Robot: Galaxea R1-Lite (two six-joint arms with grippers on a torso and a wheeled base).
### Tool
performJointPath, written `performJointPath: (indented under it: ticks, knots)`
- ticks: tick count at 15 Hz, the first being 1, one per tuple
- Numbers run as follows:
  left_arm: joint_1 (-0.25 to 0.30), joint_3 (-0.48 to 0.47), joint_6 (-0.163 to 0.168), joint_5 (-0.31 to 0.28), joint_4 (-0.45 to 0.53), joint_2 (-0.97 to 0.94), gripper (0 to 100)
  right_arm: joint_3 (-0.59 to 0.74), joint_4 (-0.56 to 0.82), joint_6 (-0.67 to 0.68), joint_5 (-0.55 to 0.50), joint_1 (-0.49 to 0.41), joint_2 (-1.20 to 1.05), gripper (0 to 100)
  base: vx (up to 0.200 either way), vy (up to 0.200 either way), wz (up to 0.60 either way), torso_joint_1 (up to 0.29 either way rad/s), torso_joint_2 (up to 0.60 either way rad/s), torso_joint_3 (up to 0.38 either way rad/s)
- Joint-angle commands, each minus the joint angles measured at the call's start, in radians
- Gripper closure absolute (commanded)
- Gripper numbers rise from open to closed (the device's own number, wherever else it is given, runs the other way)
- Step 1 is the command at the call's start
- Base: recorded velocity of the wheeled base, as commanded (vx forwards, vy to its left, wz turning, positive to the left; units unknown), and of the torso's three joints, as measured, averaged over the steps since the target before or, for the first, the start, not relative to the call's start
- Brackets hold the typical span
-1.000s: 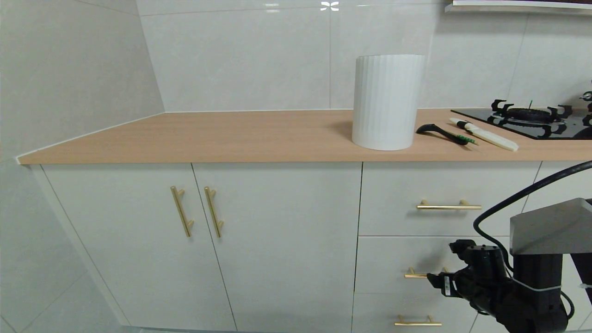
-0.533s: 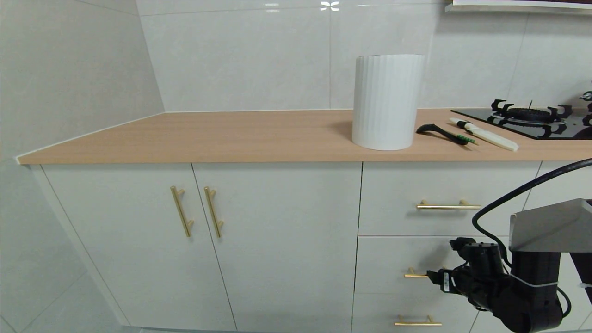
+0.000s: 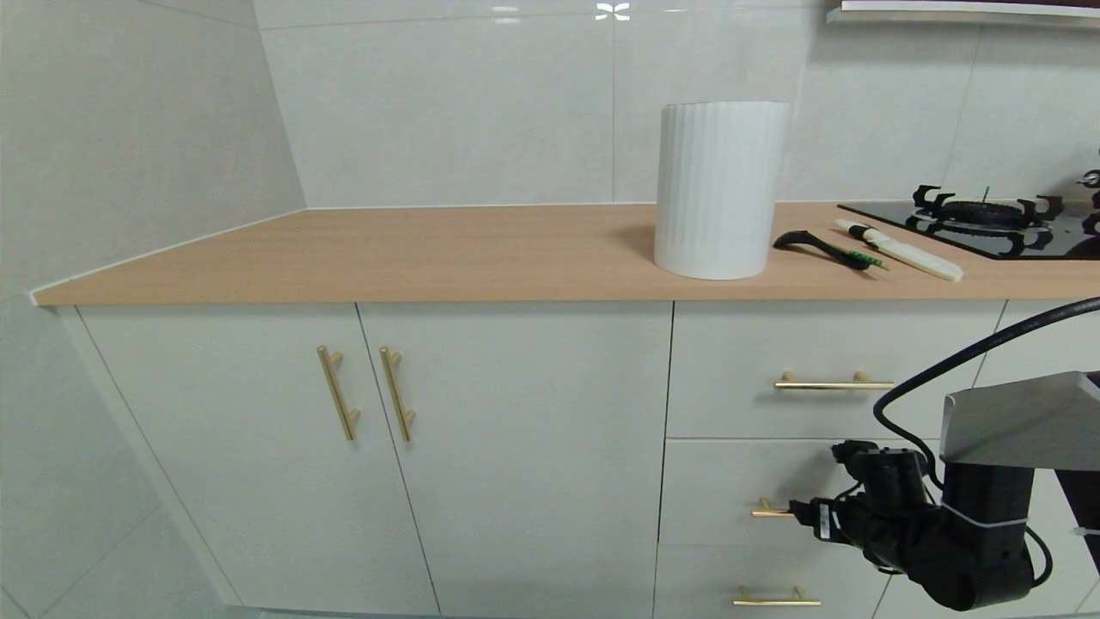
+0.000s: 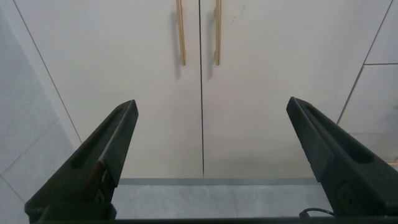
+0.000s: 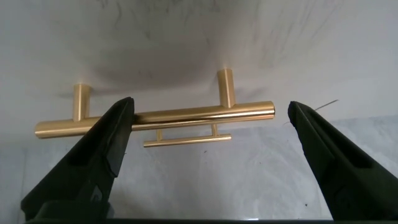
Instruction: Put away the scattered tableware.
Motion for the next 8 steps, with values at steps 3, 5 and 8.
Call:
performJointPath:
  ticks: [3,5,8]
  knots:
    - [0.000,0.000,0.000,0.000,0.000,0.000,0,-0.005,0.006,-0.001,-0.001,0.002,0.004,0,0.000,0.000,0.00,0.000,0.00,0.000]
    - [0.000,0.000,0.000,0.000,0.000,0.000,0,-0.004,0.008,-0.001,-0.001,0.002,0.004,0,0.000,0.000,0.00,0.000,0.00,0.000]
    - [0.000,0.000,0.000,0.000,0.000,0.000,0,0.001,0.051,-0.002,-0.001,0.002,-0.006,0,0.000,0.000,0.00,0.000,0.00,0.000]
